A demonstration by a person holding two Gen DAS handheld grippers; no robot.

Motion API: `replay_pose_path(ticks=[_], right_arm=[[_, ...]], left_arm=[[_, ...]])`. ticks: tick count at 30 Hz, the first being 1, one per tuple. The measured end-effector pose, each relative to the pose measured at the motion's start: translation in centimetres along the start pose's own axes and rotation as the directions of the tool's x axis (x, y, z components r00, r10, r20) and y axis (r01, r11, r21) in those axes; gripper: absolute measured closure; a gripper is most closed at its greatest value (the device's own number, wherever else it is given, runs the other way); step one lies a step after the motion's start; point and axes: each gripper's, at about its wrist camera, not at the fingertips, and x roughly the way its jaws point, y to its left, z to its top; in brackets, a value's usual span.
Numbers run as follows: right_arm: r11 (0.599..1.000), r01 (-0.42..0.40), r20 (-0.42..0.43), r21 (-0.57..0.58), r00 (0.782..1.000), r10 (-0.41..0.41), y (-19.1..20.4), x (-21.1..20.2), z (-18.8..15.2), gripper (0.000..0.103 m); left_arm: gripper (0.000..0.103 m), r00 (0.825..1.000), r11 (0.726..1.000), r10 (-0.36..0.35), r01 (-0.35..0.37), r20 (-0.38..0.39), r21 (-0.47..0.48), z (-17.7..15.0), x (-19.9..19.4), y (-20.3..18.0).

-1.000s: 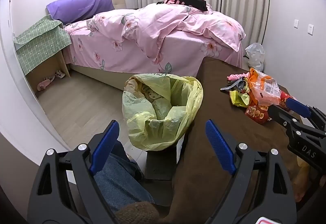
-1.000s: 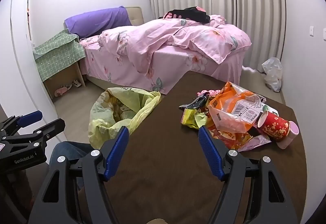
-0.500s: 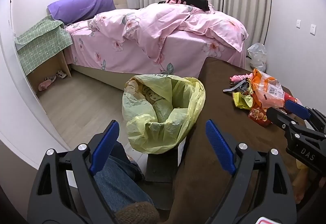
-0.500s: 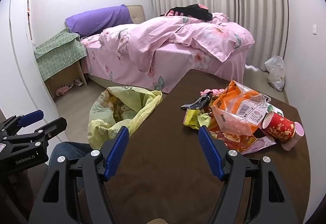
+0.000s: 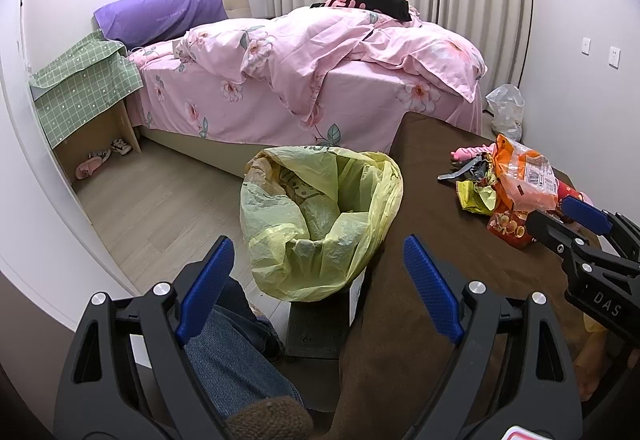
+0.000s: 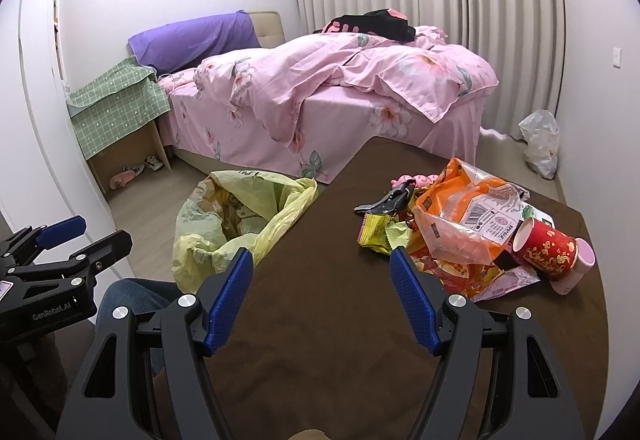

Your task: Collect trash

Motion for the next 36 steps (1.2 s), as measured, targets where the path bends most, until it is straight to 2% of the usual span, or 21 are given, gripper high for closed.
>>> replay_pose_path(ticks=[36], right_arm=[[1.0,0.002,-0.002,-0.005,1.0,-0.002,0.2,-0.2,-0.4,0.035]], left_arm=[[0.021,1.0,1.0,0.005,-0.005,-0.01,-0.015,-0.2,-0.1,0.9]])
